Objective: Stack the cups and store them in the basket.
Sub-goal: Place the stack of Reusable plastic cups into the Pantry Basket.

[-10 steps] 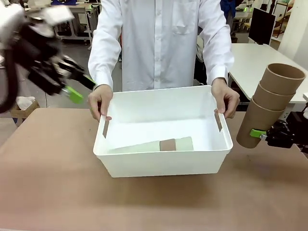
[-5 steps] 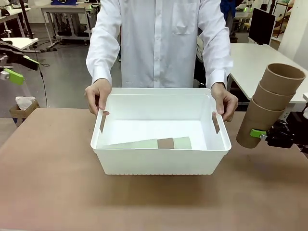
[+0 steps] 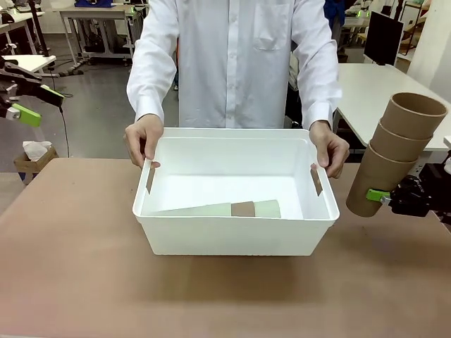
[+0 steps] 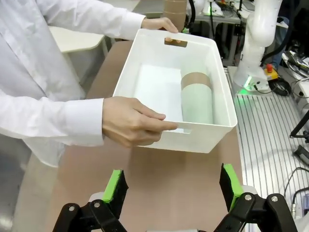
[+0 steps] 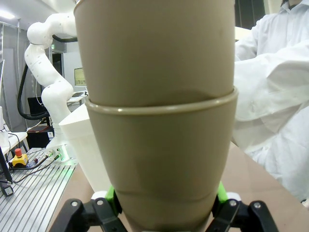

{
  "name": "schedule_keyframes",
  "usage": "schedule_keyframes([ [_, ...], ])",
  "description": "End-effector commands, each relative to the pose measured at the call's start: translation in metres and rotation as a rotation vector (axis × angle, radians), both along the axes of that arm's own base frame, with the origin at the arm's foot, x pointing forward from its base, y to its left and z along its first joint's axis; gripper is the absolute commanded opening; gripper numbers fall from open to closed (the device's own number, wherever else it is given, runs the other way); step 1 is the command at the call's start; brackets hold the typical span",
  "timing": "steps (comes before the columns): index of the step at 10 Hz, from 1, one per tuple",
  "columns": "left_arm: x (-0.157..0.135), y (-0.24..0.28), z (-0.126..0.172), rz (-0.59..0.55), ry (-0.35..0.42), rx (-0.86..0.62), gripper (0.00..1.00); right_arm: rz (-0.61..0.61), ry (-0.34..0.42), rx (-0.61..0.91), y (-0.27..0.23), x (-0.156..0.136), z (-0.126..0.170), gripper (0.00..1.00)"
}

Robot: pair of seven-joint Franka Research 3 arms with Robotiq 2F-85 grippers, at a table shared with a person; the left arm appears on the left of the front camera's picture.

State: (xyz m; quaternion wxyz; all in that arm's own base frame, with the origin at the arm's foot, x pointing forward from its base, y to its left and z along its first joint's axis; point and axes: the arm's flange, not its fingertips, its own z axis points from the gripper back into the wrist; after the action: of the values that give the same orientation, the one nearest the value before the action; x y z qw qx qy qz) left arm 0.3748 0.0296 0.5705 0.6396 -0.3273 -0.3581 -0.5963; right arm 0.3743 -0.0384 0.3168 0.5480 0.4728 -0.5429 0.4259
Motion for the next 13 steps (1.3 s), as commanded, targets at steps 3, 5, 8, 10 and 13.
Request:
schedule_keyframes([
  [3,-0.001,0.002,0.002,0.009,0.007,-0.009,1.00,-0.003,-0.011,0.005,0.000,0.000,0.005,0.85],
  [5,-0.001,0.002,0.002,0.009,0.007,-0.009,1.00,-0.003,-0.011,0.005,0.000,0.000,0.005,0.85],
  [8,-0.001,0.002,0.002,0.009,0.007,-0.009,1.00,-0.003,-0.011,0.005,0.000,0.000,0.005,0.85],
  [10,-0.001,0.002,0.002,0.009,0.007,-0.009,1.00,-0.003,-0.011,0.005,0.000,0.000,0.005,0.85],
  [13,-0.001,0.002,0.002,0.009,0.007,-0.009,1.00,0.000,0.008,0.019,-0.001,-0.004,0.022,0.85],
])
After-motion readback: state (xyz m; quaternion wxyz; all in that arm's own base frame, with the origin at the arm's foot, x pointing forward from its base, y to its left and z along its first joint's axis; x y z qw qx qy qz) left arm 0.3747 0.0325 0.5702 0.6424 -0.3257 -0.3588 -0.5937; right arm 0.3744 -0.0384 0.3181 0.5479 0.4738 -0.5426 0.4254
